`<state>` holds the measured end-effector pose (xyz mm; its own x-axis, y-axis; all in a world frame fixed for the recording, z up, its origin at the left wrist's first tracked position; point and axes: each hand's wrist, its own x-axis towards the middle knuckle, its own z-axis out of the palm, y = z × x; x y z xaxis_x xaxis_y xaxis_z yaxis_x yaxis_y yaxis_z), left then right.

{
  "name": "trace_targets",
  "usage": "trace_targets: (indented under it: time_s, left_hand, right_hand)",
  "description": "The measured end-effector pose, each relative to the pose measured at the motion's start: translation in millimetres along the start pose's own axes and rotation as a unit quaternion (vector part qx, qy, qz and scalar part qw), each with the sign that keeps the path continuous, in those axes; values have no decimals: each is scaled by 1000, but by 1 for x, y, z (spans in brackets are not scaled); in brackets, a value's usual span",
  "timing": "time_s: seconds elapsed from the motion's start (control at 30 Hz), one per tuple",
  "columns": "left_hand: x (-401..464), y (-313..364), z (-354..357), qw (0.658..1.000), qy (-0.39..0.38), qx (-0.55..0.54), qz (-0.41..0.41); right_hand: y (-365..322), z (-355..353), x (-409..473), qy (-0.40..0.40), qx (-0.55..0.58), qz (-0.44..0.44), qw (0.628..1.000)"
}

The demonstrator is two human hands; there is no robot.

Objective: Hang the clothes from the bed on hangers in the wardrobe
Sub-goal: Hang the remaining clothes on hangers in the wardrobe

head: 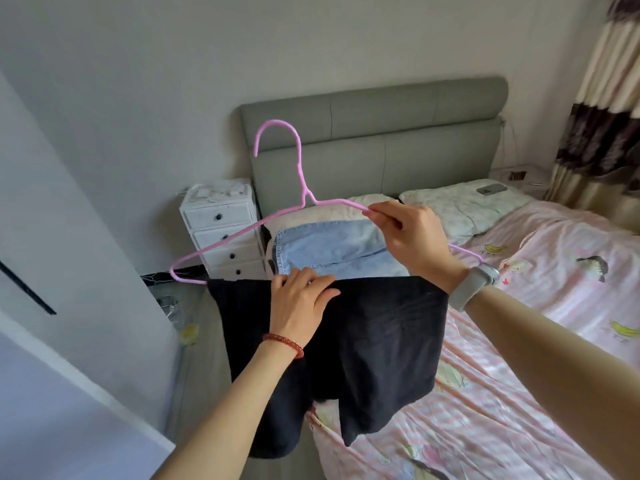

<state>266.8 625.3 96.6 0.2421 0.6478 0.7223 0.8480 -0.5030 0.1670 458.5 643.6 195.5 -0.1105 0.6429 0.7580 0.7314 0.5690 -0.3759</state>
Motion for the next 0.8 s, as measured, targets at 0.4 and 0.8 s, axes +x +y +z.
trace_targets:
  time_s: [0.4, 0.8]
  left_hand:
    - [-191, 64, -71, 945, -143, -182, -230]
    - [-326, 52, -227, 880, -135, -102, -444]
  right_hand:
    - [-64, 3, -162, -106, -10, -32, 994]
    - [-240, 43, -235, -347, 146, -75, 923]
